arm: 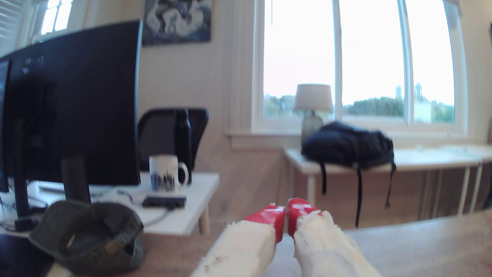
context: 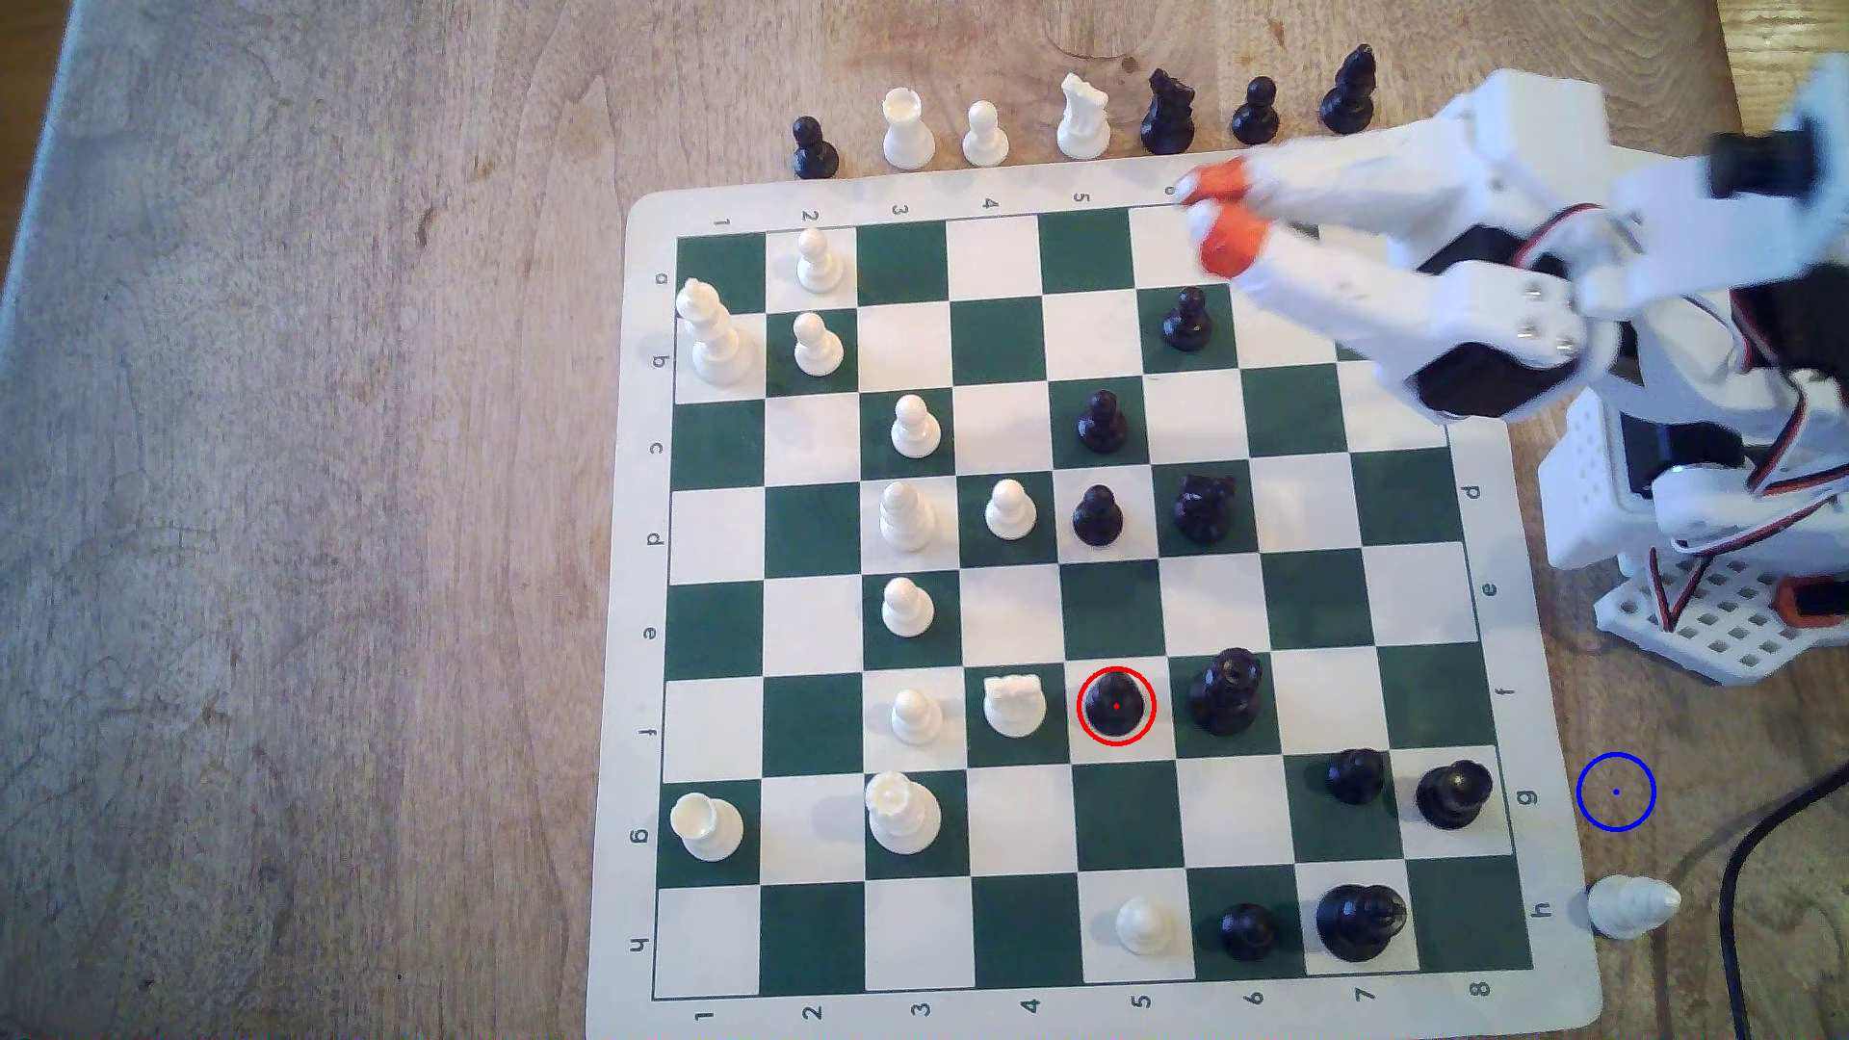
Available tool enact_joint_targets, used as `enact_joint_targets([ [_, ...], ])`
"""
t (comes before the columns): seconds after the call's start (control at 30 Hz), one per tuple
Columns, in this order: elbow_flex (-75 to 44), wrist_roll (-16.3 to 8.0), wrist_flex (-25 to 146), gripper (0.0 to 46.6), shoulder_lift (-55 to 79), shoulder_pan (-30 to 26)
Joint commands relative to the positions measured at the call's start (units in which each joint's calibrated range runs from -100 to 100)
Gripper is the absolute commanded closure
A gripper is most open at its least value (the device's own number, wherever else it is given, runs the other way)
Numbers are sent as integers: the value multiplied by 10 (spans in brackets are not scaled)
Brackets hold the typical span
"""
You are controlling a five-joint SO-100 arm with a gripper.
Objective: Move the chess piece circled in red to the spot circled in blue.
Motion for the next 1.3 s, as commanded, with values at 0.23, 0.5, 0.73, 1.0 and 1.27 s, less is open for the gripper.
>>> enact_joint_targets([
  [0.23,-185,27,279,354,194,-44],
  [0.5,-272,29,345,342,372,-108],
  [0.73,-295,36,371,342,425,-141],
  [1.0,-318,35,362,355,524,-141],
  [1.27,-343,30,349,352,585,-157],
])
